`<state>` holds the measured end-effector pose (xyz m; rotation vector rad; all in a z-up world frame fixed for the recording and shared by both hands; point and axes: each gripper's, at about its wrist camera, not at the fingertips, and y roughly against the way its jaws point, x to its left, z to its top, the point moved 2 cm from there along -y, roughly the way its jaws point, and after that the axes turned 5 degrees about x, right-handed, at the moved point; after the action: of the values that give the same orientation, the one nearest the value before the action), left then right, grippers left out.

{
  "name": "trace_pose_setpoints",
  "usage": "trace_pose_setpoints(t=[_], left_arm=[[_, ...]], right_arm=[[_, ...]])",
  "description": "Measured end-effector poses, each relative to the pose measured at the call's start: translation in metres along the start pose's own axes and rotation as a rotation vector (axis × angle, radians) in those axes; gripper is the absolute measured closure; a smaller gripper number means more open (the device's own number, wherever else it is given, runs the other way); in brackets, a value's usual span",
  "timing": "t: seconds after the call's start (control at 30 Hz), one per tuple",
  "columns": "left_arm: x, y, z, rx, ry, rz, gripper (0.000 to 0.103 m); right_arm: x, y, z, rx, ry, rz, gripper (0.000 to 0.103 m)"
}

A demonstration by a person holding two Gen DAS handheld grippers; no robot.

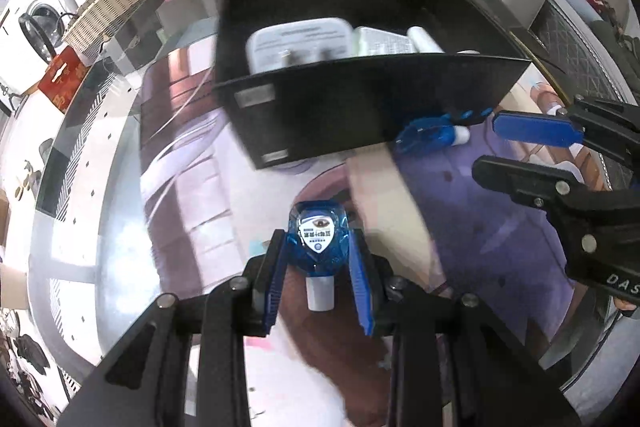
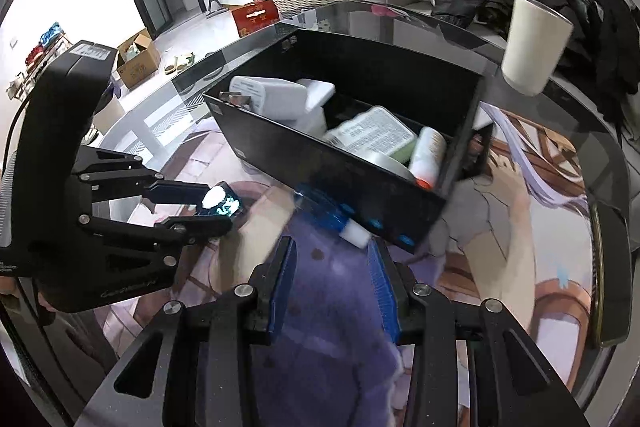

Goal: Organize rigid objects
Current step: 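Move the left gripper to a blue white-capped bottle and close on it, then hold the bottle in the left gripper while the right grasps the other blue bottle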

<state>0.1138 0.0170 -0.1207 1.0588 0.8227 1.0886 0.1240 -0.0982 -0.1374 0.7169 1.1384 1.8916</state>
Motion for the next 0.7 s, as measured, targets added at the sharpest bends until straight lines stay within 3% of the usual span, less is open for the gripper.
trace_pose_setpoints(t=[0.5,0.63,0.7], left_arm=[[0.033,0.005,-0.014,-0.004,0.037,-0.013,0.074],[0.039,0.005,-0.013,-0.004,0.05,-0.004,0.074],[0.041,0.005,-0.013,-0.004,0.056,-0.003,0.074]], right_arm=[[0.029,-0.031,0.027,0.027,0.038,-0.025,0.065],[0.033,-0.027,0.026,0.055,0.026,0.068,0.065],[0.035,-0.025,0.027,0.043,0.024,0.058,0.065]])
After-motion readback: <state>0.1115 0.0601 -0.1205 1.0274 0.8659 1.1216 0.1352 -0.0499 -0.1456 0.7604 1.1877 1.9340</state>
